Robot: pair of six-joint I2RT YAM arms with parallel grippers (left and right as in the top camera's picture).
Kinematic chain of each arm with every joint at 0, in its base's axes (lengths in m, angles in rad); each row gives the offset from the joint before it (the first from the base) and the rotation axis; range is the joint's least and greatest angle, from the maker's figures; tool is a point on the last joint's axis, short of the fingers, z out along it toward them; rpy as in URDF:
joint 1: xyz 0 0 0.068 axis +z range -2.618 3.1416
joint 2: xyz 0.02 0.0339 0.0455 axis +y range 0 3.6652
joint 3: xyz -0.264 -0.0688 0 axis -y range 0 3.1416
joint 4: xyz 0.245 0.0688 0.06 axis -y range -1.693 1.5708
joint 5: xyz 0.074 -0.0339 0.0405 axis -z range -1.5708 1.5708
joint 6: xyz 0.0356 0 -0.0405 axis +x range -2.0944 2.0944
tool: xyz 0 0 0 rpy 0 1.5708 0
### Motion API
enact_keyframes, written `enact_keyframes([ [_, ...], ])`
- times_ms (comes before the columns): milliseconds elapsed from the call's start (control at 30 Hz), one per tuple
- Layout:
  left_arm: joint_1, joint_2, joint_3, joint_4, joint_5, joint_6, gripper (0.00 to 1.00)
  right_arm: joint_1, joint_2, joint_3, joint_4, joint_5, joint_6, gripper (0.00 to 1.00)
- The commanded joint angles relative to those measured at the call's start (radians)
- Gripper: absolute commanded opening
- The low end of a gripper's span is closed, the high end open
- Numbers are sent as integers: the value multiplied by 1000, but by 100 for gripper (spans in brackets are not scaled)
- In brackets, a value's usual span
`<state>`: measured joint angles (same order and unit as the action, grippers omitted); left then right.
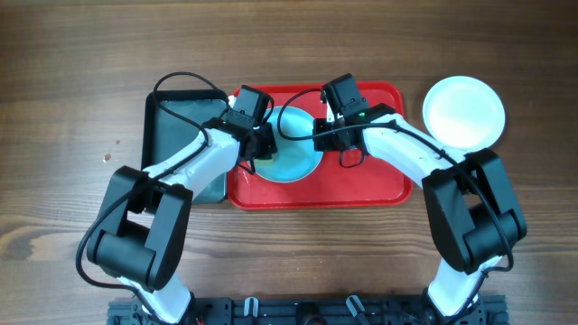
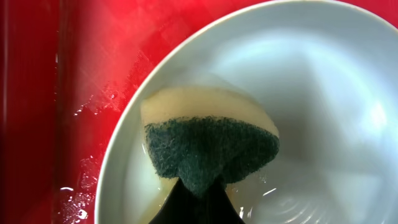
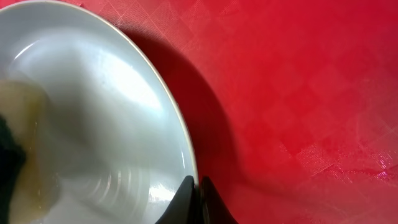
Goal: Clean dirty plates on tray and stack at the side
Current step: 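Scrub the light-blue plate with the sponge while right gripper holds rim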
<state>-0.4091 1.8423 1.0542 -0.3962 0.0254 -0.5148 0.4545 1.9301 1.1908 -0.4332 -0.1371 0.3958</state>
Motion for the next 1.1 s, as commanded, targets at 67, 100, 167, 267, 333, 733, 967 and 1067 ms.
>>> enact_keyframes([
  [67, -62, 52, -14, -2, 150, -21, 4, 6, 11, 12, 8, -22, -3, 4],
  [100, -67, 52, -14, 0, 150, -20, 4, 6, 11, 12, 8, -22, -3, 4],
  [167, -59, 27, -13, -1, 167, -17, 4, 6, 11, 12, 8, -22, -4, 4],
  [267, -21, -117, -10, 0, 183, -13, 4, 6, 11, 12, 9, -22, -4, 4],
  [333, 13, -237, -10, -1, 183, -13, 4, 6, 11, 12, 8, -22, -3, 4],
  [733, 108, -357, -11, -61, 13, 14, 4, 6, 11, 12, 10, -22, -3, 4],
  [967, 60, -246, -11, -47, 6, 13, 4, 6, 11, 12, 11, -22, -3, 4],
  [1067, 53, -146, -11, -7, 7, 13, 4, 6, 11, 12, 11, -22, -3, 4],
])
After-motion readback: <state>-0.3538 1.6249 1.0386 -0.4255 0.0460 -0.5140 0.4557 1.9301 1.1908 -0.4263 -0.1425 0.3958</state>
